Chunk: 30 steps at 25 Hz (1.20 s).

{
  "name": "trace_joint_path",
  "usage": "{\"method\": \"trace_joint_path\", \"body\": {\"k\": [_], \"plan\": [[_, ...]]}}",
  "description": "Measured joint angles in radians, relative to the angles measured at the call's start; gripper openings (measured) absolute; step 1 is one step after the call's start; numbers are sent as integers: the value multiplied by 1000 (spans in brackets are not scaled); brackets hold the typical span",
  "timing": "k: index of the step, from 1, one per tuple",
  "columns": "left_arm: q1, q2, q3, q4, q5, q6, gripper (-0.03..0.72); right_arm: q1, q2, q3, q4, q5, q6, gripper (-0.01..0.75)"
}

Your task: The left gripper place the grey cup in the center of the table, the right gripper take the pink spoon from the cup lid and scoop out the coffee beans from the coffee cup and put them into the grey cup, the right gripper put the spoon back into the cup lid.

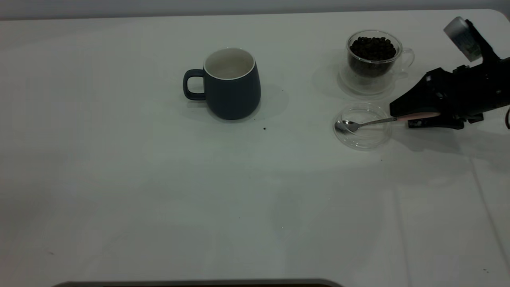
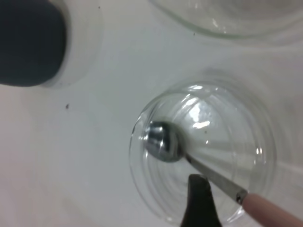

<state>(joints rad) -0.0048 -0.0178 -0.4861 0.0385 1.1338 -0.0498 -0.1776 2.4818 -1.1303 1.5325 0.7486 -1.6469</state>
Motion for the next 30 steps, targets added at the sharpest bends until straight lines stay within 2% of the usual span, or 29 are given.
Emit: {"method": "trace_joint_path", "body": {"k": [12,18,20,23,26,30], "plan": [[0,0,0,0,0,0,567,35,-93,7,116,-152,-168,585],[0,0,0,0,0,0,567,72,-348,137,55,-362,-121,585],[0,0,0,0,0,0,567,100,-495,231,10,-413,-22,585],[0,0,0,0,0,0,567,143,-762,372,-181,-398,215,585],[0,0,0,0,0,0,567,149,-1013,479,-504,-276,592,585],[0,0,0,0,0,0,567,149,-1301,524,-954,12,1119,585]]}}
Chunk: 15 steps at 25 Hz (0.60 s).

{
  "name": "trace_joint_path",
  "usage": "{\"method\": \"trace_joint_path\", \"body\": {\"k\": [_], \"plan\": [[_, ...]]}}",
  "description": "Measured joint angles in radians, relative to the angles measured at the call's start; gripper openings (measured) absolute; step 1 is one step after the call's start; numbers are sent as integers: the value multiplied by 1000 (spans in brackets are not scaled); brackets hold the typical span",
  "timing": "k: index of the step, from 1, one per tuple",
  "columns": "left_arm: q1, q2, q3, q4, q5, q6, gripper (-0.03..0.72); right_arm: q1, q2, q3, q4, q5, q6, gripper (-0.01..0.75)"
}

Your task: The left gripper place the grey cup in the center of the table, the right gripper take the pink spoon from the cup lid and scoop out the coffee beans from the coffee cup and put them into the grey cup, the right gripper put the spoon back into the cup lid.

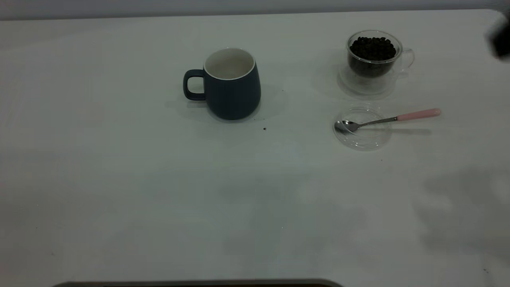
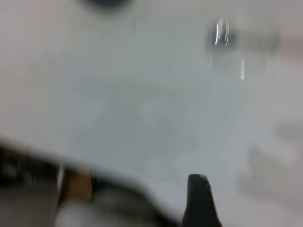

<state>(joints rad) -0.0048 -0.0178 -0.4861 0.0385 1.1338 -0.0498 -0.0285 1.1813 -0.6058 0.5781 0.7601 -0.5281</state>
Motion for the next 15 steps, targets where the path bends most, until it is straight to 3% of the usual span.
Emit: {"method": "trace_joint_path", "body": {"k": [3,7,15], "plan": [[0,0,0,0,0,0,567,-1,-215,4,-278,211,258,585],[0,0,0,0,0,0,567,-1,-409,5,-459,433,394,586],[0,0,0,0,0,0,567,-1,-677,129,-569,352,489,586]]}}
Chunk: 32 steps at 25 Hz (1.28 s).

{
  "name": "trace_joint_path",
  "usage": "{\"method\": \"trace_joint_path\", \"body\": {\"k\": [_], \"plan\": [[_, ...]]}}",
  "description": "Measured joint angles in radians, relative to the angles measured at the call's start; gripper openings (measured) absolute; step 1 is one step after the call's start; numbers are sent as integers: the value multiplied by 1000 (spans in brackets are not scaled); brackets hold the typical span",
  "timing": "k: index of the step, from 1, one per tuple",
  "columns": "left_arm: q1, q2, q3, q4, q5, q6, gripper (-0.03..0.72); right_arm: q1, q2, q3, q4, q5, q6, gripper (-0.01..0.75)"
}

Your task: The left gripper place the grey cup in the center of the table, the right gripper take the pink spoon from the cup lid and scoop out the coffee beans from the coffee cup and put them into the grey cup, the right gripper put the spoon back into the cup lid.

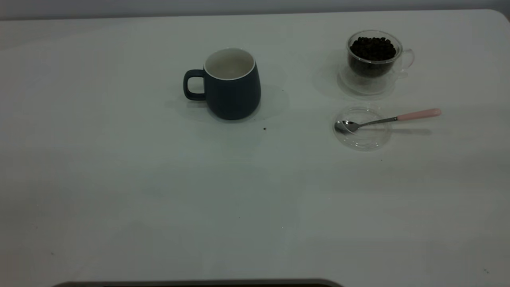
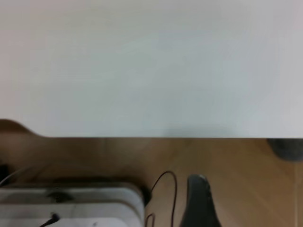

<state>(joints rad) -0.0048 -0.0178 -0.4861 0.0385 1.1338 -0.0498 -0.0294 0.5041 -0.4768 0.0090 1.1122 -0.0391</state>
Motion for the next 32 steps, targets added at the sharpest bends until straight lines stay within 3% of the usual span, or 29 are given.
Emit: {"method": "trace_joint_path", "body": {"k": [17,32], "plan": [[0,0,0,0,0,0,567,0,-464,6,-2,8,7,586],[0,0,0,0,0,0,567,0,-476,6,-1,8,7,587]]}}
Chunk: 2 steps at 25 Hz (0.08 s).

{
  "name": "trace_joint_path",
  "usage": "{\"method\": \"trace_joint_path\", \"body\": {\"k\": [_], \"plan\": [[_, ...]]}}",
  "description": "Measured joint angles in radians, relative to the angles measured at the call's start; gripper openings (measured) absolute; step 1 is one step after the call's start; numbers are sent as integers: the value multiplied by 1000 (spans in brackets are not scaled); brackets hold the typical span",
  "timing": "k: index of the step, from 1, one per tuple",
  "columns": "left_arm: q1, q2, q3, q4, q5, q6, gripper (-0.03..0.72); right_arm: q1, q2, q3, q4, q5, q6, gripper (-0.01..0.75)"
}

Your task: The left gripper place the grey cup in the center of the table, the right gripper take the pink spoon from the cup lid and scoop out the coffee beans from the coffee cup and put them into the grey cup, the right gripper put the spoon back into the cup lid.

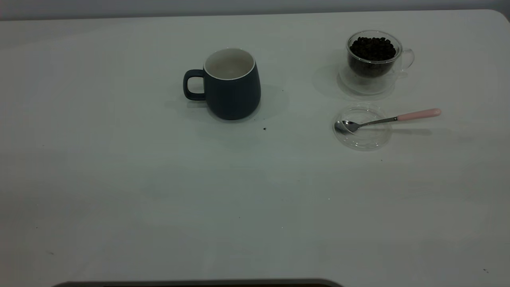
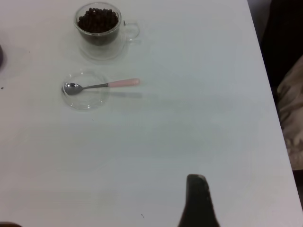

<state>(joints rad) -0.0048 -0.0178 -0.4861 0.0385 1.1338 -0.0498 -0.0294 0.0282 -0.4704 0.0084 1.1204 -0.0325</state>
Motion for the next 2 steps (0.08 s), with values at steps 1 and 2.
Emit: {"method": "trace_joint_path", "body": {"k": [1,2], "plan": [[0,0,0,0,0,0,567,0,0,0,0,0,0,587],[0,0,0,0,0,0,567,0,0,0,0,0,0,587]]}}
